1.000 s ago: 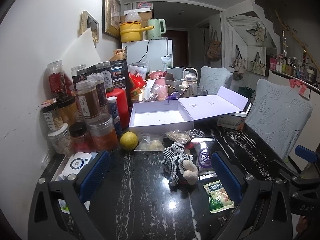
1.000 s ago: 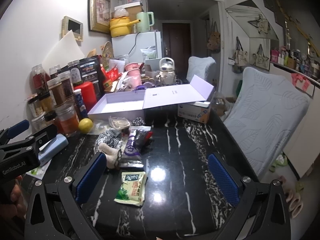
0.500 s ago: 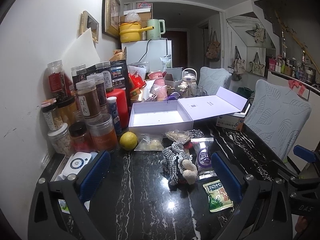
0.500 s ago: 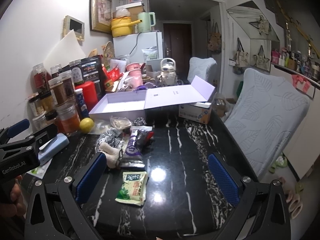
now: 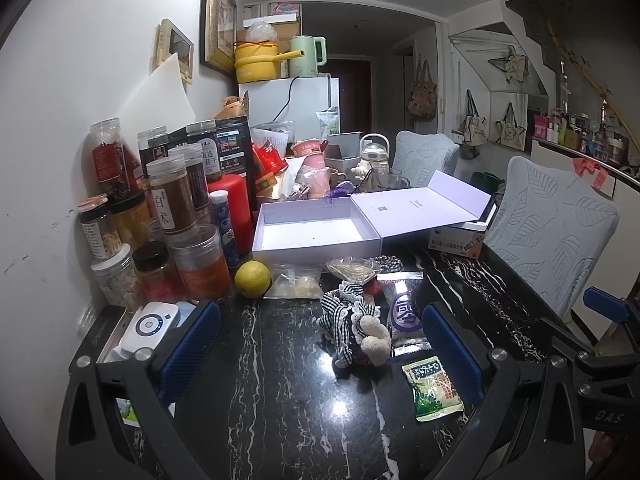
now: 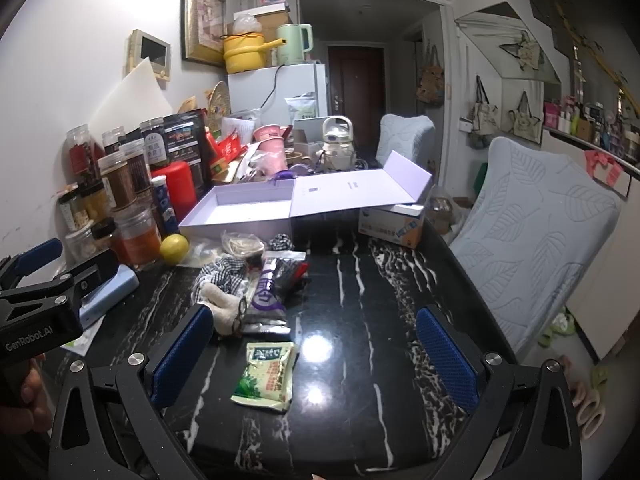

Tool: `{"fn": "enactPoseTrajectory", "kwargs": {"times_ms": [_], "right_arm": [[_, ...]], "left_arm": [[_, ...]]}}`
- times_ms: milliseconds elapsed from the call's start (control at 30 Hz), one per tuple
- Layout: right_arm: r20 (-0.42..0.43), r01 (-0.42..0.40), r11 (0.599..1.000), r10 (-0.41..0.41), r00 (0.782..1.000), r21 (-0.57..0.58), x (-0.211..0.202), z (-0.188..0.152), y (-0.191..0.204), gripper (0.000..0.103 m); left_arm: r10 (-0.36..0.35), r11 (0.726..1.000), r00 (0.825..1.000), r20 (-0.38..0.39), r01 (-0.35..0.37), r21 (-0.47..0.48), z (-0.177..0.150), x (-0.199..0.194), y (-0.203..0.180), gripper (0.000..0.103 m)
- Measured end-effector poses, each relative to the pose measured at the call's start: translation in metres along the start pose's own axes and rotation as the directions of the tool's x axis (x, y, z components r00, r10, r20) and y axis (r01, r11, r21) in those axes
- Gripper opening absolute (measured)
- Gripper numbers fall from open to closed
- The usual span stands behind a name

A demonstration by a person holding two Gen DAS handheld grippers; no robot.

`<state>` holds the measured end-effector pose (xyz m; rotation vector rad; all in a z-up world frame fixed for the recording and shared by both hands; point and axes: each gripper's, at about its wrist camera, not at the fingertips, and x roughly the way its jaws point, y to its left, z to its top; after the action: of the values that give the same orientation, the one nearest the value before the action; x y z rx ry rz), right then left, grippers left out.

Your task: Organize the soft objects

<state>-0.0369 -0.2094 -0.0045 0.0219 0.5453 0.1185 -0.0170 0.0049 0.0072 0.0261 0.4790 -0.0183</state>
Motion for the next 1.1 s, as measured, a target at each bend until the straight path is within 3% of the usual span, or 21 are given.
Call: {"fn": "enactPoseTrajectory", "kwargs": {"times_ms": [700, 1100], "right_arm": [[-0.013, -0.015, 1.0, 0.015, 1.0, -0.011, 0.006, -0.004, 0.003, 0.103], [-0.071, -0.03, 0.999, 0.028, 0.997, -0.022, 0.027, -0.022, 0.005, 0.103]], "left_arm": [[-0.006, 1.0, 1.0, -0.003, 0.006, 0.013, -0.004, 0.001, -0.005, 0.103], [0.023, 1.0, 0.998, -0.063, -0.022, 0.017, -0.023, 0.021, -0.001, 0.103]]}}
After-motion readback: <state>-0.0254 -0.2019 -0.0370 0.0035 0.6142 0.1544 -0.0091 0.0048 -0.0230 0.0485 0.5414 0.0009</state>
